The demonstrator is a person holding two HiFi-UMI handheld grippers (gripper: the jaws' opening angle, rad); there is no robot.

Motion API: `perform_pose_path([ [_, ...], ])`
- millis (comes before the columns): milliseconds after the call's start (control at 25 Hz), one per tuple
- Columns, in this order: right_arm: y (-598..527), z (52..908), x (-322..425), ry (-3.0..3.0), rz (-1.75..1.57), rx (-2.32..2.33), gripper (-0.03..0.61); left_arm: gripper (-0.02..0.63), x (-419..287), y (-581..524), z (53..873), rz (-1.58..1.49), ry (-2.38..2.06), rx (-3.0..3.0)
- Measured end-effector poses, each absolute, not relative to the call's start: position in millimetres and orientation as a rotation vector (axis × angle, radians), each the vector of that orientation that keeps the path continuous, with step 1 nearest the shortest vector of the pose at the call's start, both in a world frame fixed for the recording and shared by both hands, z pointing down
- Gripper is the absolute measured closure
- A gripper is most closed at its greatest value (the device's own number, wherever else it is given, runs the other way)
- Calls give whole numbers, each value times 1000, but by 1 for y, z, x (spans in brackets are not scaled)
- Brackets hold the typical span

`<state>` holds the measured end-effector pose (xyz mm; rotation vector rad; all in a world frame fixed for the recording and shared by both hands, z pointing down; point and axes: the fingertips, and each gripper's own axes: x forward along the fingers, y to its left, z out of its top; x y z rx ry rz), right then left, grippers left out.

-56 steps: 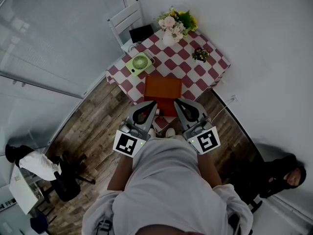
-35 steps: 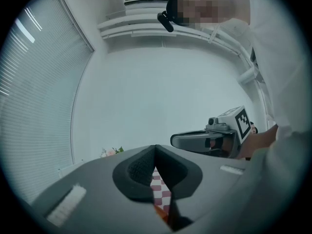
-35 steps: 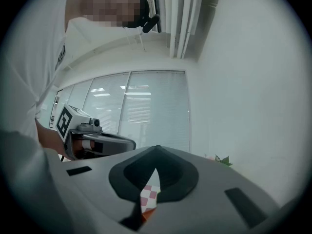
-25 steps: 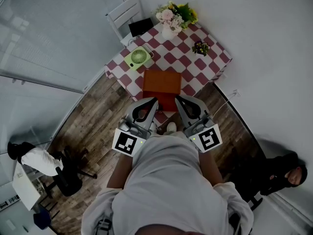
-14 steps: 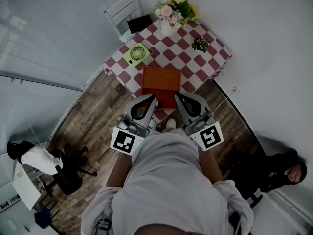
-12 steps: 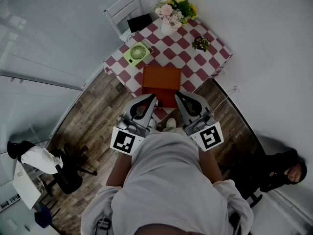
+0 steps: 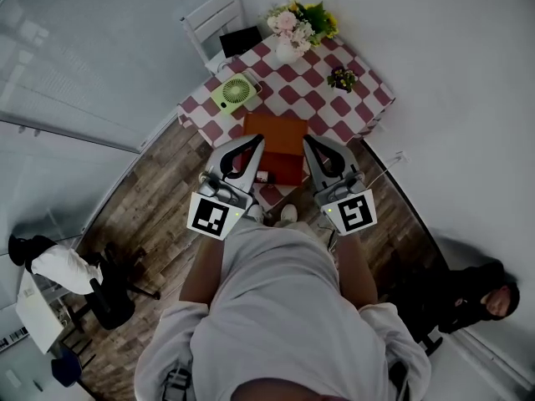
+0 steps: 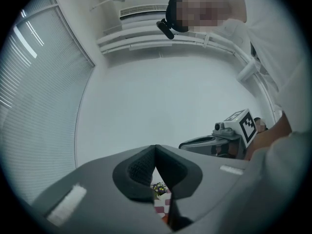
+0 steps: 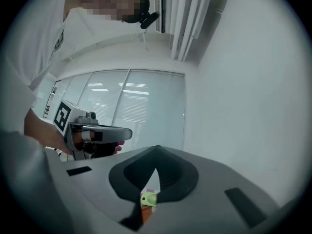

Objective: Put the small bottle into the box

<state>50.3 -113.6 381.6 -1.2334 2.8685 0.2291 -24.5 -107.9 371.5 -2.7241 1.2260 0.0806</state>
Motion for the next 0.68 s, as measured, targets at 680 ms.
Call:
perform_pose_path([
  [680, -104, 375, 42, 2873, 184, -1221, 578, 615, -36, -106, 371, 123, 1257, -2743],
])
